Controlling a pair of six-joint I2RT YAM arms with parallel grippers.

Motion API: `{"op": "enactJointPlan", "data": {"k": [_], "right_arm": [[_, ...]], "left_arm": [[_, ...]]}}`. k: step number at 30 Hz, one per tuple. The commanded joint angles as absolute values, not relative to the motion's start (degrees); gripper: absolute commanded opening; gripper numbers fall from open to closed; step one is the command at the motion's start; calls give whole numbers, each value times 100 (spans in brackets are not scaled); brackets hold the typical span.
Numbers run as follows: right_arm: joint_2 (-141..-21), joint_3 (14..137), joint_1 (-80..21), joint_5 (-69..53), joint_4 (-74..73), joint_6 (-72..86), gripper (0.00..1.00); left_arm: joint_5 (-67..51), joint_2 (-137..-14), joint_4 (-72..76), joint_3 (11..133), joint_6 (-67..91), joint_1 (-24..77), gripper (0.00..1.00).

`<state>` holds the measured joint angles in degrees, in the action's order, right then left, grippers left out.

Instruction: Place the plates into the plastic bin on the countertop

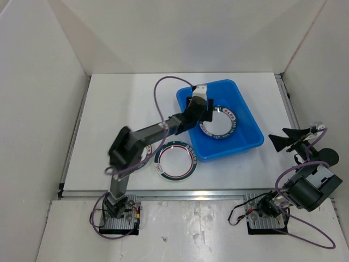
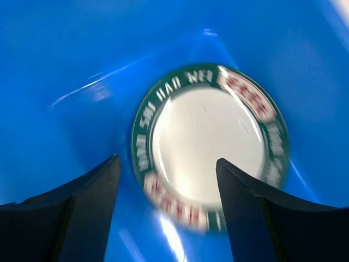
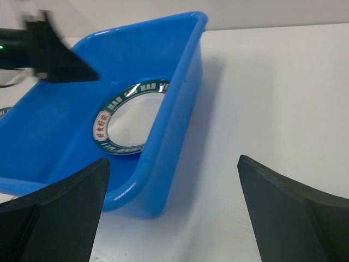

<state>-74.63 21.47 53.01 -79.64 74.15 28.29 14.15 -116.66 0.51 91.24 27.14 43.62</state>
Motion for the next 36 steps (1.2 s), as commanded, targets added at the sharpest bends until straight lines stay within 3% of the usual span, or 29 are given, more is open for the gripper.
{"op": "enactJointPlan", "data": {"k": [1,8,13,19,22,30,36], "right_arm": [[-7348,2118,5304,-8051,9009,2689,100],[-7339,2109,5313,-8051,9009,2681,100],[-7339,2109,5313,-8042,9009,2672,100],[-7339,2109,5322,-8042,9009,2672,100],[-7339,2109,5322,-8042,9009,2672,100],[-7339,2109,5322,-8042,9009,2672,100],[-7339,2109,5322,-8042,9009,2672,100]], "left_arm": [[1765,-10481,604,8530,2497,4600,77],[3461,-7448,1783,5391,2469,5365,82],[4463,-5576,1470,3511,3371,6110,80],[5403,-4177,152,2006,5901,7525,53],[5712,-3780,-508,1548,7351,7957,45],[5941,-4551,-1484,1248,10297,8555,46],[5915,-5317,-2073,1388,11600,8661,47]]}}
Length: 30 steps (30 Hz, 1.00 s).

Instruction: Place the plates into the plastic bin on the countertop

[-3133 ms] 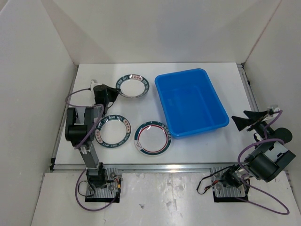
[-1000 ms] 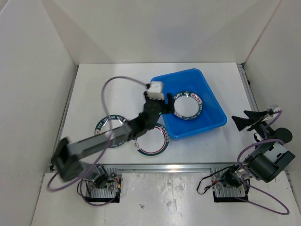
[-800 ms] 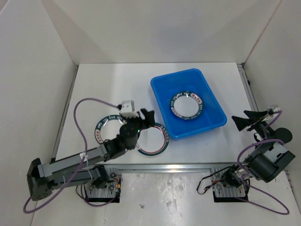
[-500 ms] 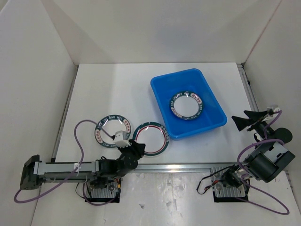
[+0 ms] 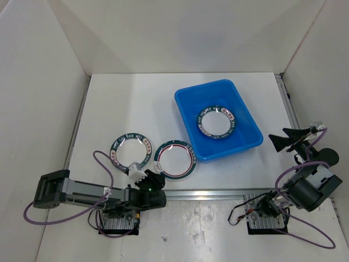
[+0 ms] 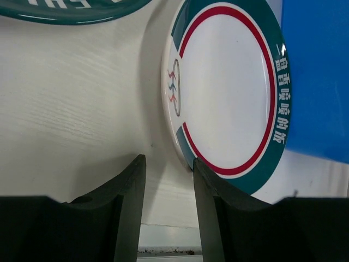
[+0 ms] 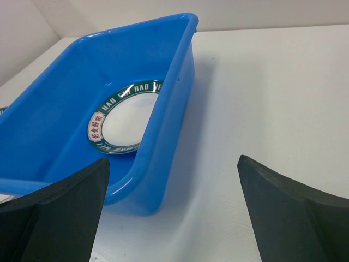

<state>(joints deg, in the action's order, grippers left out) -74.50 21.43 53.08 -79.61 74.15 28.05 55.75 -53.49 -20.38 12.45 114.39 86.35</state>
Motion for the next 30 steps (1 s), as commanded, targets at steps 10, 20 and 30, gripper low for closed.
{"op": "enactJointPlan", "data": {"k": [10,20,30], "right_arm": [[-7339,2109,5322,-8042,9009,2672,100],[-7339,2109,5322,-8042,9009,2672,100],[-7339,2109,5322,-8042,9009,2672,100]], "left_arm": [[6020,-5730,-1856,1143,12304,8231,45],[6064,-5801,-967,1019,11357,7686,35],[5731,-6081,201,897,10170,7142,30]]}}
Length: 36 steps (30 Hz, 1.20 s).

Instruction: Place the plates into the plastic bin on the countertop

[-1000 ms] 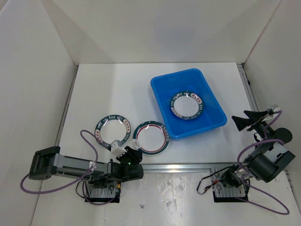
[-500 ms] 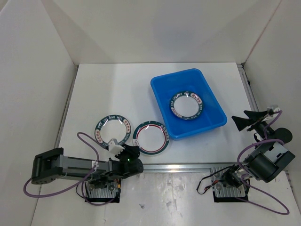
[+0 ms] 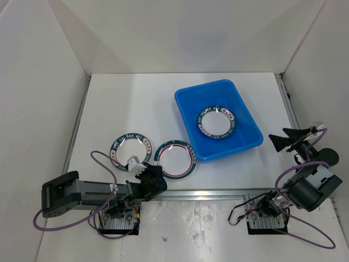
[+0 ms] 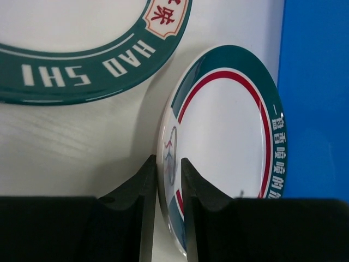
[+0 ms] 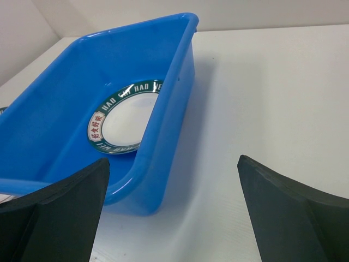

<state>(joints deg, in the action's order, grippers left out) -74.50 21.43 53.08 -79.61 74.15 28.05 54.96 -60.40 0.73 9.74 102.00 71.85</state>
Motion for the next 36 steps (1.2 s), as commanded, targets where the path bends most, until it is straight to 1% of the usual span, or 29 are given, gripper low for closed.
{"op": "enactJointPlan", "data": {"k": [1,2,3,6,7,8,11,15,19,24,27,30,32,34,35,36], "right_arm": [[-7339,2109,5322,-8042,9009,2672,100],[-7339,2109,5322,-8042,9009,2672,100],[-7339,2109,5322,-8042,9009,2672,100],[-7339,2109,5322,-8042,9009,2672,100],[-7339,2109,5322,-8042,9009,2672,100],[-7339,2109,5322,-8042,9009,2672,100],[-7339,2109,5322,-8042,9009,2672,100],[-7339,2109,5331,-8042,9009,2672,100],[-7339,2109,5331,-8042,9009,2672,100],[-7339,2109,5331,-8042,9009,2672,100],[-7339,2109,5331,-8042,9009,2672,100],[-7339,2109,5331,-8042,9009,2672,100],[-7339,2109,5331,-8042,9009,2672,100],[-7339,2109,5331,-8042,9009,2672,100],[-7339,2109,5331,-8042,9009,2672,100],[-7339,2109,5331,-8042,9009,2672,100]], "left_arm": [[5670,-6169,341,896,10012,7054,30],[5617,-6240,447,914,9898,6992,29],[5564,-6319,544,949,9757,6931,26],[5441,-6477,764,1045,9335,6816,5],[5458,-6451,739,1089,9230,6790,1],[5493,-6373,695,1107,9142,6789,0],[5756,-5741,283,1256,8773,6807,0],[6396,-4810,-867,1914,8079,6947,0],[6898,-4273,-1475,2477,7456,6930,0],[7110,-3762,-1205,2996,6260,6754,0],[7119,-3735,-618,3313,5347,6754,0],[6857,-3875,348,3576,4293,6606,0],[6331,-4042,1095,3726,3589,6334,0],[5567,-4270,1843,3849,3061,5939,0],[4989,-4472,2133,3998,2919,5702,1],[4505,-4709,2205,4217,2857,5482,1]]}}
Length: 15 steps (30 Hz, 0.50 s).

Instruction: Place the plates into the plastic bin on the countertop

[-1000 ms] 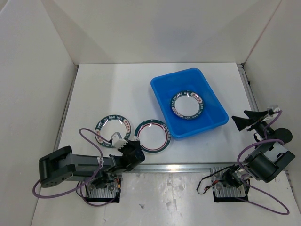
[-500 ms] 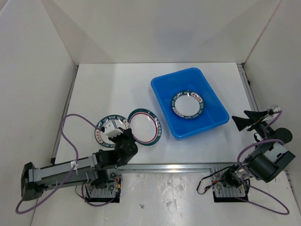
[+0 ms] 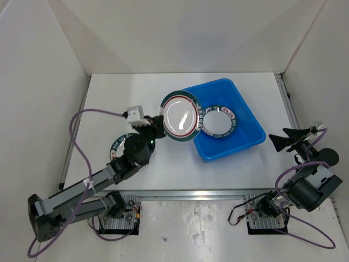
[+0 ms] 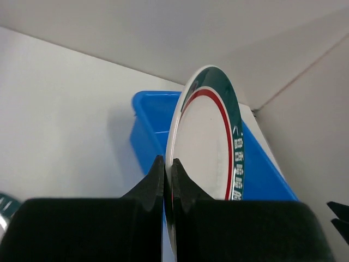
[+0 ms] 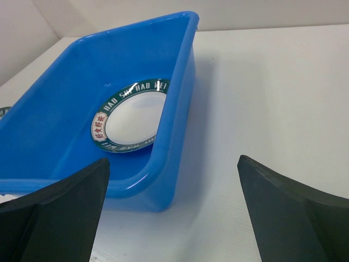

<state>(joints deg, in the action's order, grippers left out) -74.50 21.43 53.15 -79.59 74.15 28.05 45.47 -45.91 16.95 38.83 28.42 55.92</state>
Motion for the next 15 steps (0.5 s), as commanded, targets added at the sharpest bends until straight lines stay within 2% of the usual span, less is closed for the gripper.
{"op": "enactJointPlan", "data": {"k": [1,8,15], "right_arm": [[-7339,2109,5331,-8042,9009,2672,100],[-7339,2109,5331,-8042,9009,2672,100],[-7339,2109,5331,-8042,9009,2672,100]], "left_arm": [[4169,-4928,2128,4436,2874,5315,1],[1814,-7203,1652,6124,3839,4374,1],[1380,-9033,1696,7276,4061,4205,3]]}}
